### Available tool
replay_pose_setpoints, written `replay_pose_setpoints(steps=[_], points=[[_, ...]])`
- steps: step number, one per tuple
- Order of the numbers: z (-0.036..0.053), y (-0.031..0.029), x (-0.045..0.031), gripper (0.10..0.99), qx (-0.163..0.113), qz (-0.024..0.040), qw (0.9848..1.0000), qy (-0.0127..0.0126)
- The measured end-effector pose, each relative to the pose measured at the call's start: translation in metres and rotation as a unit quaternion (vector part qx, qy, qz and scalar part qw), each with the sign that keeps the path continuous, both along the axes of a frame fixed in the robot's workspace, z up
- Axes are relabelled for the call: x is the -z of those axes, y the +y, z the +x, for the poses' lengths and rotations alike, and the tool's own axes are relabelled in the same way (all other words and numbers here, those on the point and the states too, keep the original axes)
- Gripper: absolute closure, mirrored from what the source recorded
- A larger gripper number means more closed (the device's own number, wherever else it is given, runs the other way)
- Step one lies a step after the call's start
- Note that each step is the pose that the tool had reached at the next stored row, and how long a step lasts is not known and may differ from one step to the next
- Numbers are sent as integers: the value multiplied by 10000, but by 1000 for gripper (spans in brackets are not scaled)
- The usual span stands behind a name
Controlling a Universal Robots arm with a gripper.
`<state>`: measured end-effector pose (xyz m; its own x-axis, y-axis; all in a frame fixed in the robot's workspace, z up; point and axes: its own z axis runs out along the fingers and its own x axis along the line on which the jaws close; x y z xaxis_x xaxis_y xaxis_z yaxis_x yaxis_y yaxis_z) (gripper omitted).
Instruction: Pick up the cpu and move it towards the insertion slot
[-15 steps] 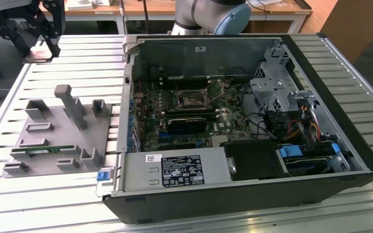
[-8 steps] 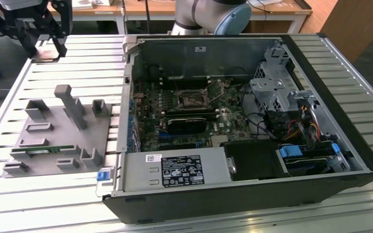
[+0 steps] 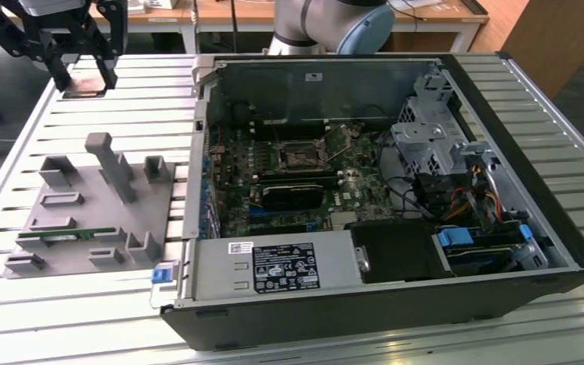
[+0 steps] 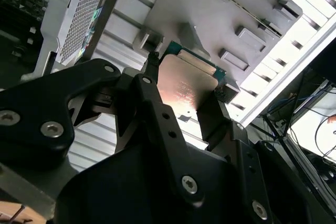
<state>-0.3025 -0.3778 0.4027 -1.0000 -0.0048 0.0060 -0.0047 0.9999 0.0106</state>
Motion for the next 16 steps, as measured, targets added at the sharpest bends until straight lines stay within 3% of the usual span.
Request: replay_pose_setpoints(steps=[16], points=[[273, 0, 0, 545, 0, 0, 10000, 0]])
